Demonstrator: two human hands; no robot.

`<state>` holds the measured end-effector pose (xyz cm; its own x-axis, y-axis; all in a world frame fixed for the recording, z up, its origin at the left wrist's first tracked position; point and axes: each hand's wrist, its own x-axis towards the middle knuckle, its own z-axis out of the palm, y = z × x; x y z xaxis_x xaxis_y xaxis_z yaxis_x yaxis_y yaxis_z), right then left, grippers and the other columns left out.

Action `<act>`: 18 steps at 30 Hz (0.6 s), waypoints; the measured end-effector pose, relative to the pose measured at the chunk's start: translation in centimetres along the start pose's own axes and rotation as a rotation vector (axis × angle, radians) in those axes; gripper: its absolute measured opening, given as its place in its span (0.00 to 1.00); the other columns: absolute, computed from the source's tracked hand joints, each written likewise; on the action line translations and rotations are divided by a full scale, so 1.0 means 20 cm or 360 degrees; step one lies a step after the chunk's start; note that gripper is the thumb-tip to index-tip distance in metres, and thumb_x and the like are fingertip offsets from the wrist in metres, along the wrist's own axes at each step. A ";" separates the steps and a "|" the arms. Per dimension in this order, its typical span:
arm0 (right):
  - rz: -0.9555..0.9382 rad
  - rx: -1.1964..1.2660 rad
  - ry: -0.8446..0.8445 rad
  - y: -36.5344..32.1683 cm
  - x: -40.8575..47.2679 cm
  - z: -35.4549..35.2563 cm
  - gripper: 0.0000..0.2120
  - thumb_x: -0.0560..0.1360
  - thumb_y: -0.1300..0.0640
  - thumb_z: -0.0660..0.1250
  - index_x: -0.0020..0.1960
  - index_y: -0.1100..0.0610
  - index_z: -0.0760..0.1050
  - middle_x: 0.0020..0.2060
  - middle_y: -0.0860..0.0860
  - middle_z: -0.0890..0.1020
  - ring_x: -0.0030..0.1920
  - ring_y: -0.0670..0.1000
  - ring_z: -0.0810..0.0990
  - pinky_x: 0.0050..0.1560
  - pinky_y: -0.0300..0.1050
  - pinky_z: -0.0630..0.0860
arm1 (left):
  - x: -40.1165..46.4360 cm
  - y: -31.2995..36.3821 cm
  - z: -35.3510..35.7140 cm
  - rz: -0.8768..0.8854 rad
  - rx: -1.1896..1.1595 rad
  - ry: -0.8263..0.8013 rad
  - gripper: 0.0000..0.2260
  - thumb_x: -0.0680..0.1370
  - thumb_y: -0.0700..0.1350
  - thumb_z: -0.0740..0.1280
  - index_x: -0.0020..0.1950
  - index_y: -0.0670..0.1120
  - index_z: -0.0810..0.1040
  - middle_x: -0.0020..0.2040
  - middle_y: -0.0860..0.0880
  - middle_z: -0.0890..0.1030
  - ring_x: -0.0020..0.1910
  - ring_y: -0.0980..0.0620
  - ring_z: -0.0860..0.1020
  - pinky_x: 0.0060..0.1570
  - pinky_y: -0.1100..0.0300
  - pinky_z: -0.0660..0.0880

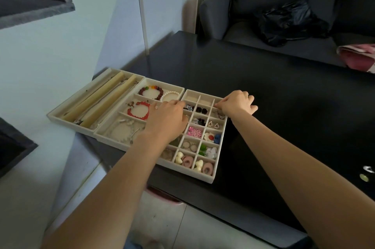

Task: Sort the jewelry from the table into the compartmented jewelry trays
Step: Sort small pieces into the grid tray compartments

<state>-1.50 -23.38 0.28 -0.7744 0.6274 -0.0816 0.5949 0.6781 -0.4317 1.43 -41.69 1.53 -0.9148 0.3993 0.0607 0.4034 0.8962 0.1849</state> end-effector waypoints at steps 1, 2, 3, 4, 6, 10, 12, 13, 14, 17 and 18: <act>-0.0013 -0.0044 0.0006 0.00 0.00 0.00 0.21 0.73 0.50 0.71 0.62 0.57 0.74 0.63 0.55 0.71 0.66 0.57 0.65 0.64 0.53 0.62 | 0.00 0.01 0.00 -0.0004 -0.0003 -0.0006 0.20 0.80 0.48 0.58 0.72 0.49 0.65 0.68 0.49 0.72 0.67 0.49 0.70 0.70 0.45 0.58; -0.0036 -0.0087 0.0014 0.00 0.00 0.00 0.20 0.73 0.51 0.71 0.62 0.57 0.73 0.63 0.55 0.72 0.66 0.57 0.65 0.64 0.53 0.62 | 0.00 0.01 0.00 -0.0005 -0.0007 -0.0013 0.19 0.80 0.47 0.58 0.72 0.49 0.65 0.68 0.49 0.72 0.67 0.49 0.70 0.70 0.45 0.58; -0.0069 -0.0127 0.0029 -0.01 0.01 -0.01 0.19 0.73 0.52 0.71 0.62 0.57 0.74 0.62 0.55 0.72 0.66 0.57 0.66 0.64 0.53 0.62 | 0.01 0.02 -0.01 -0.0006 -0.0013 -0.0018 0.19 0.80 0.47 0.59 0.72 0.49 0.65 0.67 0.49 0.72 0.66 0.49 0.70 0.70 0.45 0.58; -0.0105 -0.0151 0.0040 -0.01 0.01 0.00 0.18 0.73 0.52 0.71 0.61 0.57 0.74 0.62 0.55 0.73 0.65 0.57 0.67 0.64 0.53 0.63 | 0.01 0.02 -0.01 -0.0006 -0.0024 -0.0019 0.19 0.80 0.47 0.59 0.72 0.49 0.65 0.67 0.49 0.73 0.66 0.49 0.71 0.70 0.45 0.59; -0.0169 -0.0165 0.0035 -0.01 0.01 0.00 0.16 0.74 0.53 0.70 0.60 0.57 0.75 0.60 0.55 0.74 0.64 0.57 0.68 0.64 0.54 0.64 | 0.01 0.02 -0.01 -0.0014 -0.0047 -0.0015 0.19 0.80 0.47 0.59 0.71 0.49 0.67 0.66 0.49 0.74 0.64 0.50 0.72 0.69 0.47 0.59; -0.0274 -0.0116 0.0005 0.02 0.01 -0.02 0.13 0.75 0.54 0.69 0.58 0.58 0.77 0.57 0.55 0.76 0.62 0.56 0.71 0.61 0.53 0.67 | 0.01 0.02 -0.01 -0.0022 -0.0081 -0.0022 0.18 0.80 0.46 0.60 0.70 0.48 0.68 0.64 0.49 0.75 0.63 0.50 0.73 0.70 0.48 0.59; -0.0345 -0.0093 -0.0003 0.05 0.01 -0.04 0.12 0.76 0.55 0.67 0.58 0.58 0.77 0.57 0.55 0.77 0.60 0.55 0.72 0.61 0.53 0.69 | 0.01 0.02 -0.01 -0.0014 -0.0069 -0.0022 0.17 0.80 0.46 0.60 0.70 0.48 0.68 0.63 0.48 0.76 0.62 0.49 0.74 0.70 0.47 0.59; -0.0382 -0.0095 0.0000 0.06 0.01 -0.05 0.12 0.76 0.56 0.67 0.58 0.58 0.77 0.56 0.54 0.77 0.59 0.55 0.73 0.60 0.53 0.70 | 0.01 0.02 -0.01 -0.0009 -0.0063 -0.0021 0.17 0.80 0.46 0.60 0.70 0.48 0.68 0.63 0.48 0.76 0.62 0.49 0.74 0.69 0.47 0.59; -0.0420 -0.0105 0.0002 0.08 0.01 -0.07 0.11 0.77 0.57 0.66 0.58 0.59 0.78 0.57 0.54 0.77 0.59 0.55 0.73 0.60 0.53 0.71 | 0.01 0.02 -0.01 -0.0007 -0.0062 -0.0021 0.17 0.80 0.46 0.60 0.70 0.48 0.68 0.63 0.49 0.76 0.62 0.49 0.74 0.69 0.47 0.59; -0.0575 -0.0167 -0.0026 0.10 -0.02 -0.10 0.10 0.78 0.60 0.63 0.57 0.58 0.79 0.59 0.55 0.74 0.58 0.55 0.74 0.59 0.53 0.74 | 0.01 0.02 -0.01 -0.0003 -0.0065 -0.0028 0.17 0.80 0.46 0.60 0.69 0.48 0.69 0.63 0.49 0.76 0.61 0.50 0.74 0.69 0.47 0.60; -0.0640 -0.0192 -0.0036 0.10 -0.03 -0.11 0.11 0.78 0.61 0.62 0.58 0.58 0.79 0.60 0.55 0.73 0.59 0.55 0.74 0.59 0.53 0.75 | 0.01 0.02 -0.01 -0.0004 -0.0067 -0.0033 0.17 0.80 0.46 0.60 0.69 0.48 0.69 0.63 0.49 0.76 0.61 0.50 0.74 0.69 0.47 0.60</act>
<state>0.60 -21.46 1.46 -0.9539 0.2958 0.0518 0.2640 0.9082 -0.3248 1.43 -41.33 1.80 -0.9151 0.4013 0.0397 0.3994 0.8884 0.2265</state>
